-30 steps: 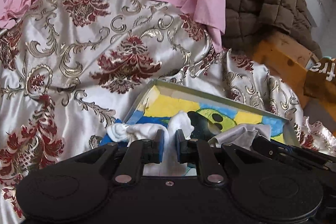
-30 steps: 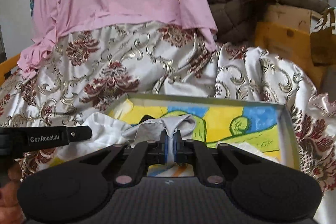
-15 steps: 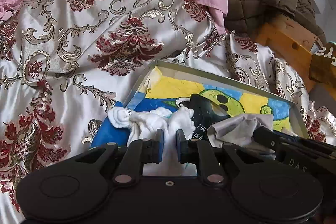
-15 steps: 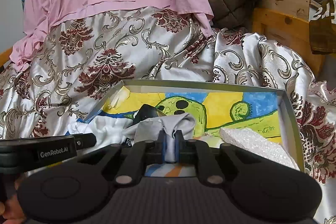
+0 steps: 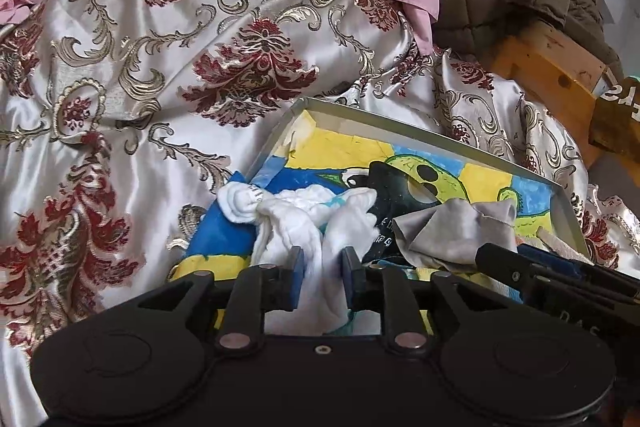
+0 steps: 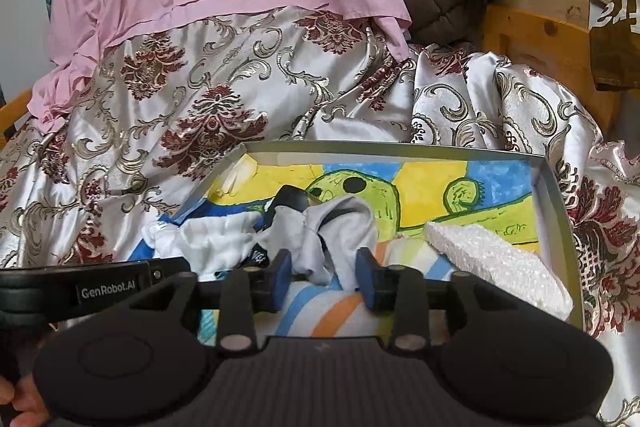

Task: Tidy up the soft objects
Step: 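Lower the towel and grey cloth into the tray and open both grippers, then lift both grippers up away from the tray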

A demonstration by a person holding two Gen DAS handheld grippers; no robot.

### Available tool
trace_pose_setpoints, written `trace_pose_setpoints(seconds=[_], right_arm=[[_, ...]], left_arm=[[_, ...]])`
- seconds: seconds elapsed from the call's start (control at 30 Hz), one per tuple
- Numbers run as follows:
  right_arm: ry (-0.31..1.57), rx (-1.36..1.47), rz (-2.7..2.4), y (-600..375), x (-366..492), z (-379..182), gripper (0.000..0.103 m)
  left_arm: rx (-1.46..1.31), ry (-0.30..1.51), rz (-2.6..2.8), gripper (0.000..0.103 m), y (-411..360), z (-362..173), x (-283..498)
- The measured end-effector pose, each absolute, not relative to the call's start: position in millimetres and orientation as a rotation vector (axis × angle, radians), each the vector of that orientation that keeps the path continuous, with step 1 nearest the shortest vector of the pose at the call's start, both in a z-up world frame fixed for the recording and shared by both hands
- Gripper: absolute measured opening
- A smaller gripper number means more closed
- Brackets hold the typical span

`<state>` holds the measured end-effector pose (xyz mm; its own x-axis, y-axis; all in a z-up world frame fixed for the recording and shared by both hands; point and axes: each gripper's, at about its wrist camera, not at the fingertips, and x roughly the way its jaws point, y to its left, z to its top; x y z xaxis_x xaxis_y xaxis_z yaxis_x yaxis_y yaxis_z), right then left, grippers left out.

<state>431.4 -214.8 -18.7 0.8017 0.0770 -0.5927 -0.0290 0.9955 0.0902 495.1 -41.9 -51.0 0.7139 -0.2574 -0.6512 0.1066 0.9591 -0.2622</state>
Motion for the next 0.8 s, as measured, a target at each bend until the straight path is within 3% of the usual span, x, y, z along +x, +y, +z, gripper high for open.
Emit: trace_pose_setpoints(seconds=[0.2,0.3,0.4,0.8], right_arm=[[0.588,0.07,0.038,-219,412,-7,0.079],[0.572,0.075,0.032,-224,403,0,0.086],[0.561,0.072,0.027,-228,394,7,0.089],[0.524,0.071,0.027,-230,369,33,0.096]], left_arm=[[-0.221,0.741,-0.197,0.034,-37,-43,483],[-0.218,0.728,-0.2,0.045,-34,-36,474],[-0.219,0.701,-0.195,0.055,-31,-31,462],[-0.216,0.635,-0.194,0.074,-22,-5,431]])
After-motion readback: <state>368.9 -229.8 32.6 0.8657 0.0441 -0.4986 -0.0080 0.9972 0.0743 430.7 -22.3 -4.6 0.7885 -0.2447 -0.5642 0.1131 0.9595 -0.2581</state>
